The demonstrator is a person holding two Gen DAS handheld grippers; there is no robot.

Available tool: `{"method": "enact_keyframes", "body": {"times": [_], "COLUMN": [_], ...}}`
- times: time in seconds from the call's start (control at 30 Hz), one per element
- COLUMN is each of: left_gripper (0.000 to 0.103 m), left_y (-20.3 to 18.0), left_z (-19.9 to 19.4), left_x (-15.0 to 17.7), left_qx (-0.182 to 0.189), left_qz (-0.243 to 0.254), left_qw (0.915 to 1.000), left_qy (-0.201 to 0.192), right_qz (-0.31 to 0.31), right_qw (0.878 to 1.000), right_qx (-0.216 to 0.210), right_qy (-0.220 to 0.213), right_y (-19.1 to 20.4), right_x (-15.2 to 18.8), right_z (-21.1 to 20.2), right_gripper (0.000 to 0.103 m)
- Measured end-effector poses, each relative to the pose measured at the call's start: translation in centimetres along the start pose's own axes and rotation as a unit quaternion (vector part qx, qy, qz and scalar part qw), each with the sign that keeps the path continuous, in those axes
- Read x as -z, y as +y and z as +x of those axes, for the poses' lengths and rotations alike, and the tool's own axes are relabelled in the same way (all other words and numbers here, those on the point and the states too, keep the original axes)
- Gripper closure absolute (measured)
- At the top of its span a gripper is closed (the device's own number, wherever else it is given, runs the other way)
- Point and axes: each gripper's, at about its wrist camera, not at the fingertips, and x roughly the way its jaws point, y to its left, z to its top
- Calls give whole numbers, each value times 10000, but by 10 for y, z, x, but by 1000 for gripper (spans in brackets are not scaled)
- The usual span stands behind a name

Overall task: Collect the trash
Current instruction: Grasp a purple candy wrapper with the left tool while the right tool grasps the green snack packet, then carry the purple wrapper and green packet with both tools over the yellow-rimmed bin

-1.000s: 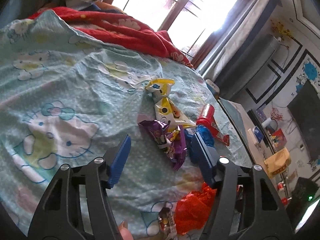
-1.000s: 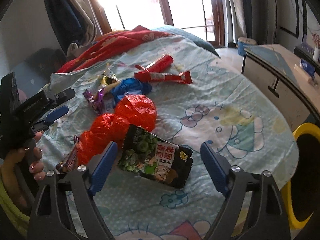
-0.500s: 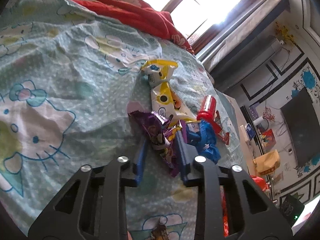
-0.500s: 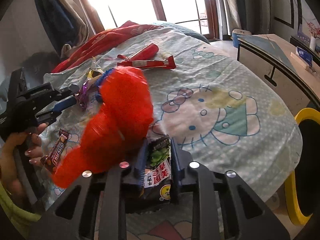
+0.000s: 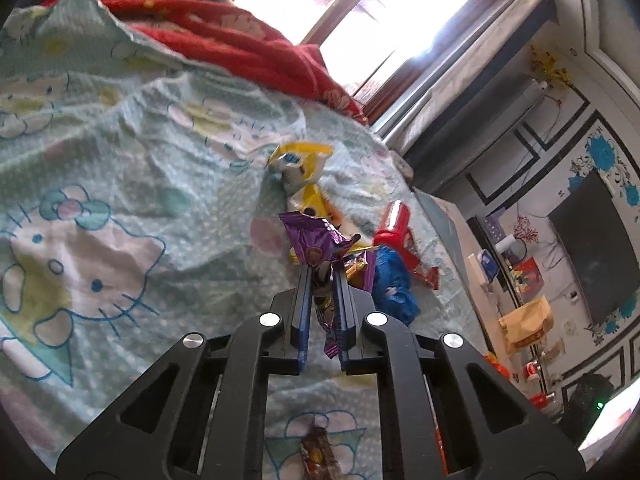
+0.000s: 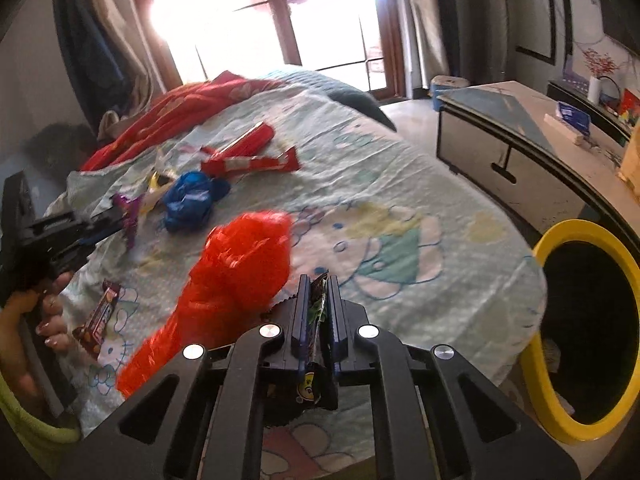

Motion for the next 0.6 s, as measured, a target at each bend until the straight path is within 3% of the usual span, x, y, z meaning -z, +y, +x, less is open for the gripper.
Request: {"method": "enact_keyframes", "body": {"times": [0.33, 0.6], "left_gripper": [97, 97], "left_y": [-31, -67], "left_z": [-26, -29], "left_x": [-2, 13], "left_qx": [219, 553], "left_qz": [390, 748], "left_qw": [9987, 9955], "left_qy": [-260, -159], "right_qz": [265, 318], "right_qw": [9987, 9979], "right_qx": [229, 293], "right_qy": [-376, -486], "right_y": [-21, -30], "right_x": [-10, -14], "right_z": [-18, -25], "right_gripper": [95, 95]}}
